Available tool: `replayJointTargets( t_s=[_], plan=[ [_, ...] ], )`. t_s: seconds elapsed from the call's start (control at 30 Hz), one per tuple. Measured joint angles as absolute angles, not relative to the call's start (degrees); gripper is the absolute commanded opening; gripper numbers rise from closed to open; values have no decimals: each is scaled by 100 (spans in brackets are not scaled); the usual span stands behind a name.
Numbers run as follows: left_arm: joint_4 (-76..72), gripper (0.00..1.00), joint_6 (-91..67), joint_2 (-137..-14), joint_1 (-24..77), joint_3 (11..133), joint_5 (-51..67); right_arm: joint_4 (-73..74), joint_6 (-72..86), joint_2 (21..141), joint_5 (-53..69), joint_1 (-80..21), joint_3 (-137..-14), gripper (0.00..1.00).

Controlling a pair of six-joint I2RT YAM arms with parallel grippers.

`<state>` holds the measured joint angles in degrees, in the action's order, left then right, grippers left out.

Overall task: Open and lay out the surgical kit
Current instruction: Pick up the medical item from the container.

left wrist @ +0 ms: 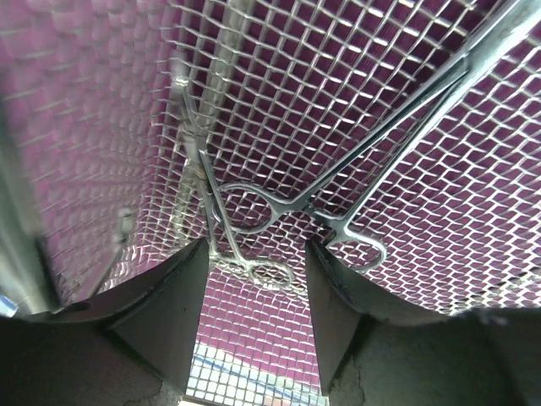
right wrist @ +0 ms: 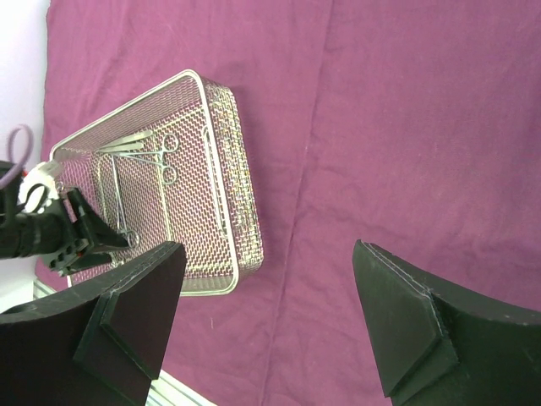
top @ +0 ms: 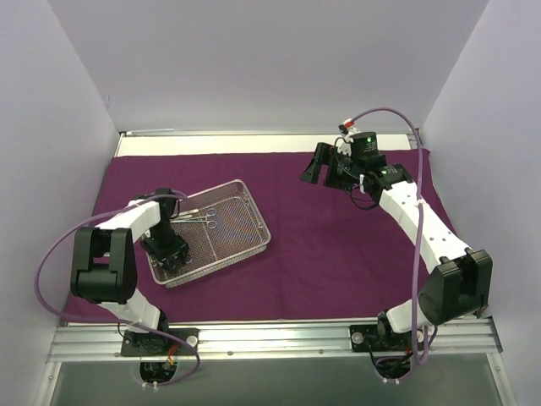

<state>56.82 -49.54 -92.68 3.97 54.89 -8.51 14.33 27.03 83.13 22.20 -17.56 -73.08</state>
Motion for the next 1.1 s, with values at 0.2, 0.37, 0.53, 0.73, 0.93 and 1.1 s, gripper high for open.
replayJointTargets(
  t_s=[0.2,0.37,0.53,0.73,0.93,1.1],
  plan=[
    [5599,54,-5000,-9417,429,5489,-722,1433,2700,8307,2252,-1756,-7290,82],
    [5553,32,-5028,-9574,486,5599,-569,1435,2700,8300,2257,-1756,-7247,82],
    [5419,8,-5002,-9653,587,5684,-464,1435,2700,8291,2257,-1756,-7247,82],
    [5483,2,-4943,-9647,705,5743,-565,1433,2703,8291,2255,-1756,-7247,82],
    [5655,2,-4866,-9498,788,5944,-624,1435,2703,8294,2255,-1756,-7249,82],
    [5865,2,-4648,-9113,952,6611,-637,1437,2707,8385,2255,-1756,-7299,82]
  ],
)
